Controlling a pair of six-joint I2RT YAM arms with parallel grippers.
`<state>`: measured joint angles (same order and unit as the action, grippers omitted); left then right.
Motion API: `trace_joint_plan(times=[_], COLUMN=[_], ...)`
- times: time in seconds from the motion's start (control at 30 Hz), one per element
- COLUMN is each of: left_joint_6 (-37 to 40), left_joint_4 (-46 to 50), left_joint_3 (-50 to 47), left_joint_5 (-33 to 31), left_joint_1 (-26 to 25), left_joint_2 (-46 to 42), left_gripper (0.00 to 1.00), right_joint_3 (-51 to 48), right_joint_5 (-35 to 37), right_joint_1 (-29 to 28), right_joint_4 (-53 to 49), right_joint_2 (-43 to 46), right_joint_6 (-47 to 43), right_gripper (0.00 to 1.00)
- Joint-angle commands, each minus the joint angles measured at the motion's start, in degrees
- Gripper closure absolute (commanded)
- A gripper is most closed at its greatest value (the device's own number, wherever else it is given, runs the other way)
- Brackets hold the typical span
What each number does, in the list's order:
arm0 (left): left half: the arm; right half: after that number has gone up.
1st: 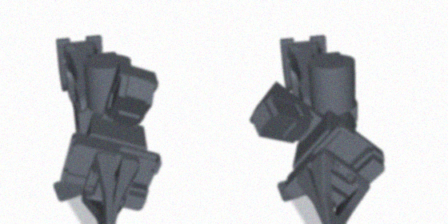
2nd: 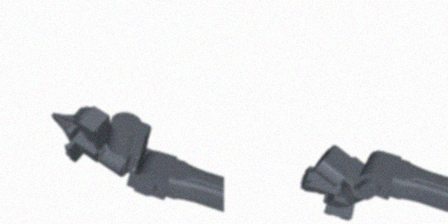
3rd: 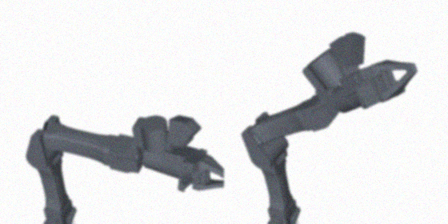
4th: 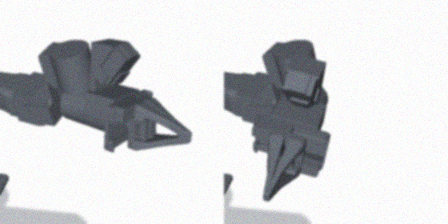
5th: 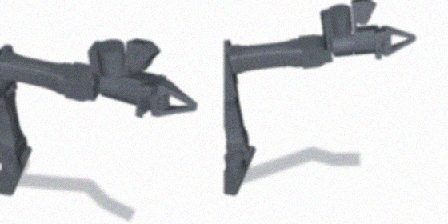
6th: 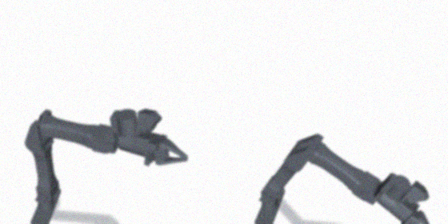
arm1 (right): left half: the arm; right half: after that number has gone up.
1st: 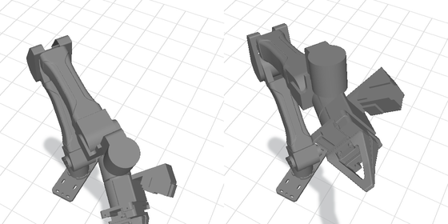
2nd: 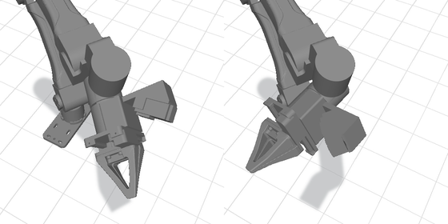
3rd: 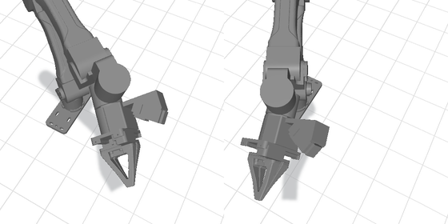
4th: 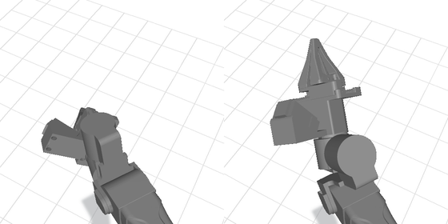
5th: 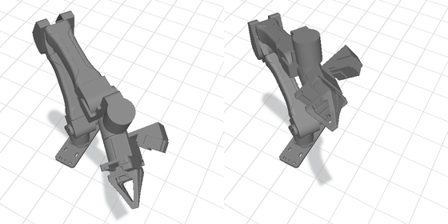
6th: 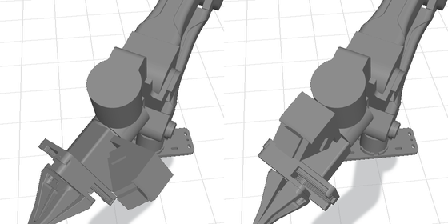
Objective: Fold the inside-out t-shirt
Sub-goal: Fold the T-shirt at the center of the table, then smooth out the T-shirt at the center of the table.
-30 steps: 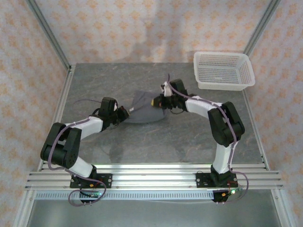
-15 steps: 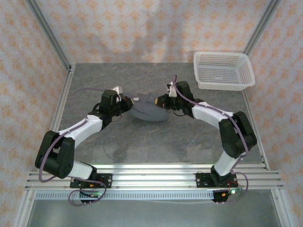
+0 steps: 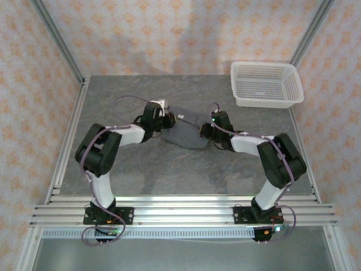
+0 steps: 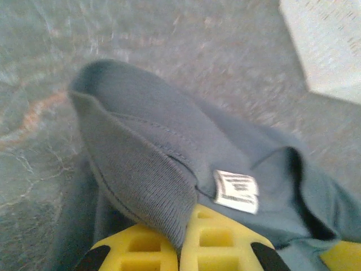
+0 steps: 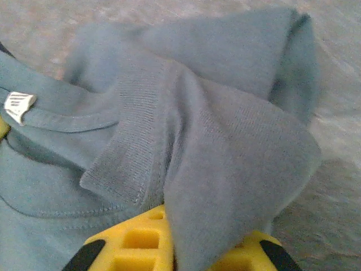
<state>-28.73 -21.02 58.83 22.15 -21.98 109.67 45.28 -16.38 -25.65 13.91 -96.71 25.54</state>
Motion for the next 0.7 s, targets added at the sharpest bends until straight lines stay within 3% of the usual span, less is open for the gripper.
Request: trace_joint_plan(times=[0.0, 0.07, 0.23, 0.3, 0.57, 0.67], left_joint_6=[2.43, 2.88, 4.40, 5.33, 7.61, 6.28], left_joint_4=[-0.66, 0.41, 3.33, 4.53, 11.88, 12.32], left_joint_3=[3.35, 4.40, 5.68, 6.29, 14.34, 17.40], left_joint_5=[-0.09, -0.38, -2.02, -2.48, -4.52, -4.57], left_joint_1=[-1.20, -1.31, -1.31, -1.31, -1.12, -1.05], left_joint_2=[1.36, 2.09, 0.61, 0.11, 3.97, 6.73], left_gripper=[0.94, 0.89, 0.73, 0.65, 0.49, 0.47], right_joint_3=[-3.70, -3.90, -3.94, -3.87, 6.20, 8.13], right_joint_5=[6.74, 5.85, 8.09, 7.90, -1.69, -4.59], right_joint_1=[0.51, 0.50, 1.18, 2.65, 5.67, 5.66], right_joint_4=[4.01, 2.37, -3.56, -3.46, -5.37, -4.63], right_joint_2=[0.73, 2.23, 8.89, 10.22, -0.95, -4.61], right_joint_6=[0.42, 0.29, 0.90, 1.81, 2.42, 4.03], right_gripper=[0.85, 0.79, 0.48, 0.41, 0.40, 0.46])
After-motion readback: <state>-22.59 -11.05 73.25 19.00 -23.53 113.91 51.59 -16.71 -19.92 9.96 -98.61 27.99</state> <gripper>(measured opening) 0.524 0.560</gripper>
